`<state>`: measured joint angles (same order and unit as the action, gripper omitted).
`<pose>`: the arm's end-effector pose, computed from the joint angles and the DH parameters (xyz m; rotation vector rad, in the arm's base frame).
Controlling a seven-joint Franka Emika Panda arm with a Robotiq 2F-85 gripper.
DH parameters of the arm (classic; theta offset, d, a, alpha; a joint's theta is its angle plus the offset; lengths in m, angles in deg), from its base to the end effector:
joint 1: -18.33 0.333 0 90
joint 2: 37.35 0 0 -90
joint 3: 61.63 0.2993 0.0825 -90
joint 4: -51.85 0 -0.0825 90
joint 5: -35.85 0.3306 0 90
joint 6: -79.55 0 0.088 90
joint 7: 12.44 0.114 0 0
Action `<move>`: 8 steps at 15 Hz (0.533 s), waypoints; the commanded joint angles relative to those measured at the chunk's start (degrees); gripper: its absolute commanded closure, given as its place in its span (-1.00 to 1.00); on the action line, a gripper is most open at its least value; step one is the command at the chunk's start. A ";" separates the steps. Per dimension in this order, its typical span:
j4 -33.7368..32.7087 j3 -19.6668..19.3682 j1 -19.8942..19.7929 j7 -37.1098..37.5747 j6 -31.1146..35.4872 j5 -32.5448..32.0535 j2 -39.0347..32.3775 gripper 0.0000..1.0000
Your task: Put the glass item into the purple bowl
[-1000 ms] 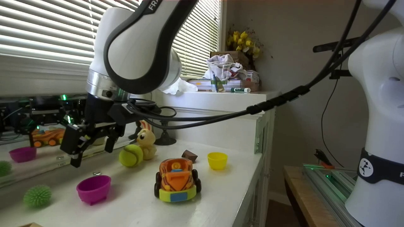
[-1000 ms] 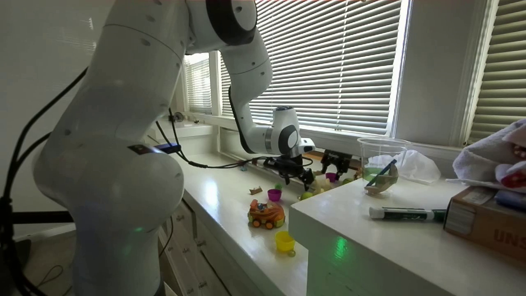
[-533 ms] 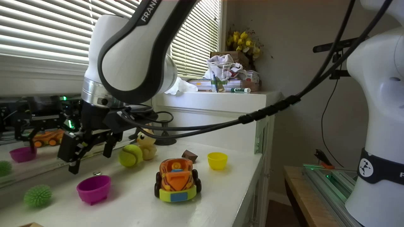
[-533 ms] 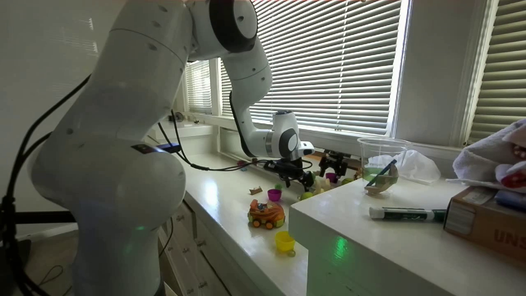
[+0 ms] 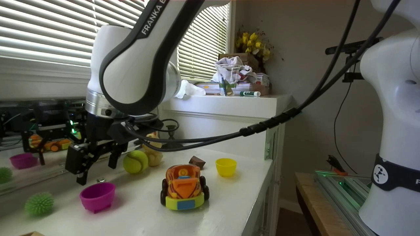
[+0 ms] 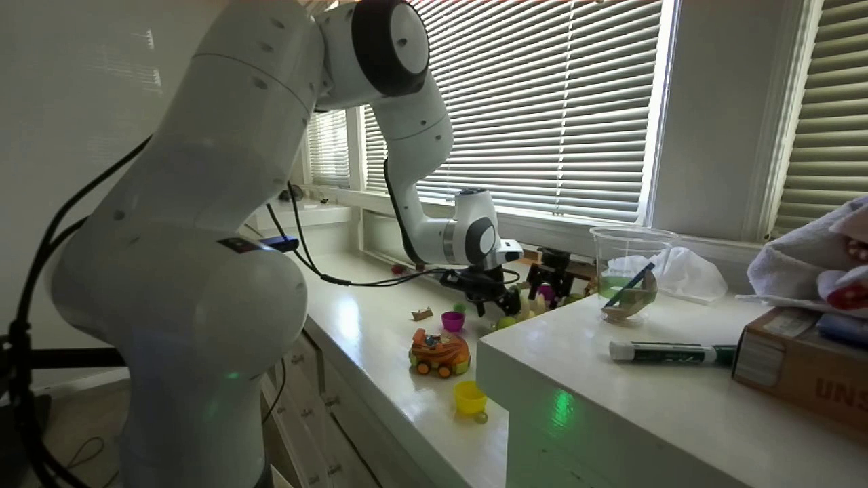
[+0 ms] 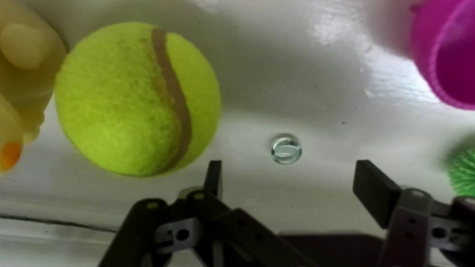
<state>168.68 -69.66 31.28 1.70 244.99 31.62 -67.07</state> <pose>0.5885 0.0595 0.2446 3.0551 -0.0957 0.5302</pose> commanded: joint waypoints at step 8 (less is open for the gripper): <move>-1.36 -2.69 3.21 4.87 -5.74 -2.33 -0.09 -0.51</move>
<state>168.27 -71.31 33.31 3.74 241.11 31.21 -67.20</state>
